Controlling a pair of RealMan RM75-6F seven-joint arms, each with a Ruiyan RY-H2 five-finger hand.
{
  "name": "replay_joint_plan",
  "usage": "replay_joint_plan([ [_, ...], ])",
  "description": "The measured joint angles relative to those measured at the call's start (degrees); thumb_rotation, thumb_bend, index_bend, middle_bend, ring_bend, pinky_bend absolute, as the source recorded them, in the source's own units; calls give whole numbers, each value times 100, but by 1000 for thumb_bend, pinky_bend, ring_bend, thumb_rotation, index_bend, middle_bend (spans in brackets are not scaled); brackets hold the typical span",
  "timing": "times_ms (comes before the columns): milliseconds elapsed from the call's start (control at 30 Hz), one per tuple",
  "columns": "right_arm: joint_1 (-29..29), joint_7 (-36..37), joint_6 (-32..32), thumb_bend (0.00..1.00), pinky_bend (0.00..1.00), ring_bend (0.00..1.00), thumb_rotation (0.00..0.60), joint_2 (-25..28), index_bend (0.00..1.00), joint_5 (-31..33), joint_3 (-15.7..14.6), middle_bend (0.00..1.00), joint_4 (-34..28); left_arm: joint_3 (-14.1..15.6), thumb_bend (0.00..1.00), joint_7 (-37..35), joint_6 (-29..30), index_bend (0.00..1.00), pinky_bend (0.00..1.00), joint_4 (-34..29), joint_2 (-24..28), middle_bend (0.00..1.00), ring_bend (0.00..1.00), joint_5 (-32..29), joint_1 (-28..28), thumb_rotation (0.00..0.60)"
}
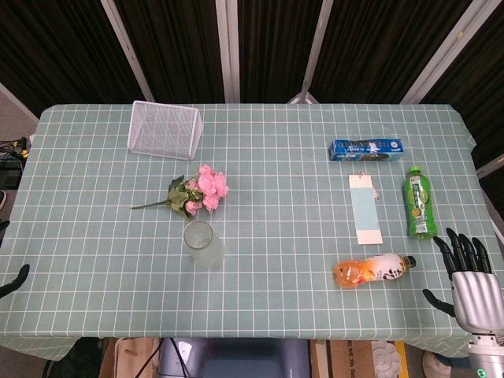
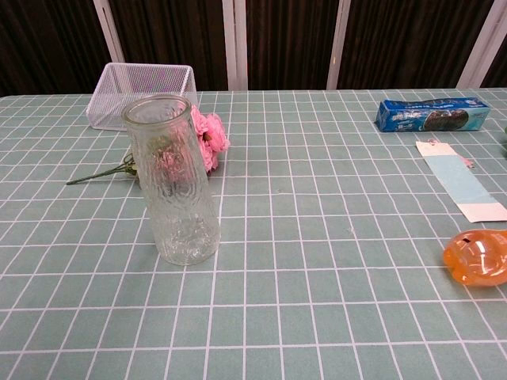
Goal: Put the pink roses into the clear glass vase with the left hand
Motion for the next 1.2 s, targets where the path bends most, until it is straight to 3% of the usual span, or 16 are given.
replay_joint_plan([
  [967, -41, -14, 79, 154, 0, 0, 600, 38, 144, -40, -15, 36, -47, 48, 359, 131, -38, 156, 0, 31, -92, 97, 0, 74, -58, 600],
  [1200, -56, 50, 94, 154, 0, 0, 600, 67, 144, -57, -27, 36, -64, 28, 255, 69, -95, 146, 0, 99, -131, 96, 0, 235, -174, 600],
])
